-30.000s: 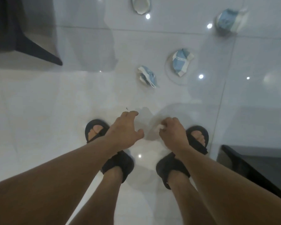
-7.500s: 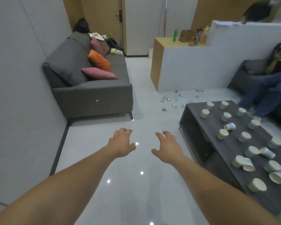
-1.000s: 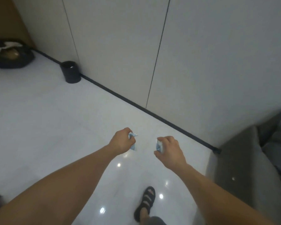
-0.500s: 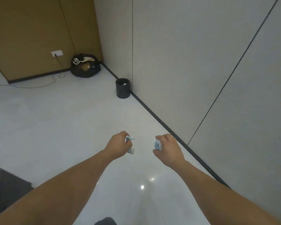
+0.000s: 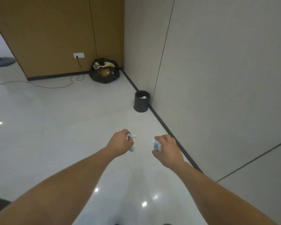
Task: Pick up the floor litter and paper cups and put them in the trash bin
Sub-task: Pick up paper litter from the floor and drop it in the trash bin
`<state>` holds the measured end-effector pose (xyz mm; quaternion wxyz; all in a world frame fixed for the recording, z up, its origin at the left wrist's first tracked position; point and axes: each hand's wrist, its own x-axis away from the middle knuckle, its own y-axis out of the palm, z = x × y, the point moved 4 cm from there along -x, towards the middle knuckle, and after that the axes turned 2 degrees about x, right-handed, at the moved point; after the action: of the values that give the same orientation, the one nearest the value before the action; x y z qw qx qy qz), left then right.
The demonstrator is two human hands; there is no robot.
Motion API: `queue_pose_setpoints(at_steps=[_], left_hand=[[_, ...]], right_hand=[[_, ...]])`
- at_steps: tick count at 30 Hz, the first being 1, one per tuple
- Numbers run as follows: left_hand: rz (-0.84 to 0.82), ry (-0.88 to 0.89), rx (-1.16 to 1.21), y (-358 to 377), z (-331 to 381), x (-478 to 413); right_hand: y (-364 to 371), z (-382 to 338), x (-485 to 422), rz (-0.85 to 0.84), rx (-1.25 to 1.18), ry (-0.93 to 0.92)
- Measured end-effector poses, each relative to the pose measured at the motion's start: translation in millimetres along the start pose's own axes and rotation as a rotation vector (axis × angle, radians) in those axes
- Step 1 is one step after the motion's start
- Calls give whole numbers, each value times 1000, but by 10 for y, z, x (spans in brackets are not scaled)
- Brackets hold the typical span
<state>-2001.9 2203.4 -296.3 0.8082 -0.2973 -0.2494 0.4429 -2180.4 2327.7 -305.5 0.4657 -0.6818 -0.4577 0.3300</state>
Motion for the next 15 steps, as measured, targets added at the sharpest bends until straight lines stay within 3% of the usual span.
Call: queue_pose_setpoints(at_steps=[15], left_hand=[[9, -73, -40, -521, -39, -2828]], right_hand=[[150, -71, -3076, -17, -53, -80]])
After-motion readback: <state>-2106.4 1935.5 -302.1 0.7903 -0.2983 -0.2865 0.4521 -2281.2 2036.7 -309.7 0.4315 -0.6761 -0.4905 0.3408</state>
